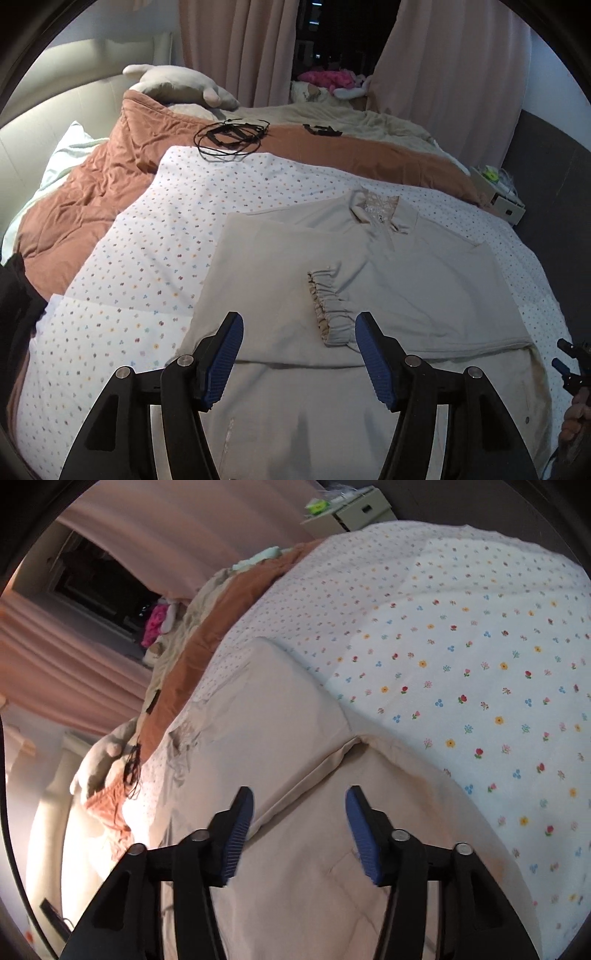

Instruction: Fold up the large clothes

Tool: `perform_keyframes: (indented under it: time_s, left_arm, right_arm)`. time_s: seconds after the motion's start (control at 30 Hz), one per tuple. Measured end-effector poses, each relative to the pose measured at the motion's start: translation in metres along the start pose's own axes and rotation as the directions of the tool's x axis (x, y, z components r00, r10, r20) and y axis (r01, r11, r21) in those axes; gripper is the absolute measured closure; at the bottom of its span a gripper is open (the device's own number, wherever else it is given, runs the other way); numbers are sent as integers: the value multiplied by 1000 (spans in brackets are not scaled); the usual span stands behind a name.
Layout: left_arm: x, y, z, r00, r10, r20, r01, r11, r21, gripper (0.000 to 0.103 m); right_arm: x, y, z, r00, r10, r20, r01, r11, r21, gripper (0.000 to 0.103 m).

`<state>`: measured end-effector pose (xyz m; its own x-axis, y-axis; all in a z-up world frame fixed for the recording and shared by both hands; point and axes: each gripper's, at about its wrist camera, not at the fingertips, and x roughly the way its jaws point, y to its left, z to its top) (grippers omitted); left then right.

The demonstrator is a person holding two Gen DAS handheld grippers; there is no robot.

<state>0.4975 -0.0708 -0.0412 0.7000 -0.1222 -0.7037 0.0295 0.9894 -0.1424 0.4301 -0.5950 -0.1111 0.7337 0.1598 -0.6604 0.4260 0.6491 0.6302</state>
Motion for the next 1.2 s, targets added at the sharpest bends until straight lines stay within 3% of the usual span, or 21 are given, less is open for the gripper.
perform_keyframes:
  time_s: [0.07, 0.3, 0.4, 0.57, 0.63, 0.73, 0.8, 0.9, 1.2]
  left_arm:
    - [-16, 3, -12, 1000, 0, 4, 0, 1000, 0, 38]
    - [-71, 19, -49, 997, 24, 75, -26, 999, 32, 38]
    - [-89, 28, -59, 995, 40, 92, -44, 998, 33, 38]
    - [-124, 35, -75, 990, 31, 135, -37, 998, 42, 38]
    - [-139, 38, -82, 989, 20, 148, -26, 999, 40, 33]
    - [-162, 46, -93, 980, -6, 197, 2, 1000, 22, 16]
    - [-178, 50, -100, 973, -21, 229, 18, 1000, 16, 1]
    - [-196, 56, -112, 969, -41, 243, 40, 999, 12, 0]
    - [-227, 78, -157, 972, -38, 233, 47, 998, -30, 0]
  right_arm:
    - [-15, 5, -9, 999, -3, 36, 5, 999, -36, 40]
    - [-62, 24, -37, 995, -12, 100, 26, 990, -140, 39]
    - [-83, 29, -49, 993, 21, 118, -1, 986, -167, 39]
    - [-123, 40, -70, 985, 44, 166, 4, 961, -276, 33]
    - [-138, 43, -81, 985, 47, 164, 7, 949, -314, 32]
    - [-158, 45, -95, 985, 39, 166, 23, 935, -353, 14]
    - [-173, 43, -104, 984, 46, 174, 23, 927, -373, 9]
    - [-190, 38, -115, 983, 44, 178, 28, 924, -382, 0]
    - [-224, 13, -153, 983, 34, 181, 47, 905, -423, 0]
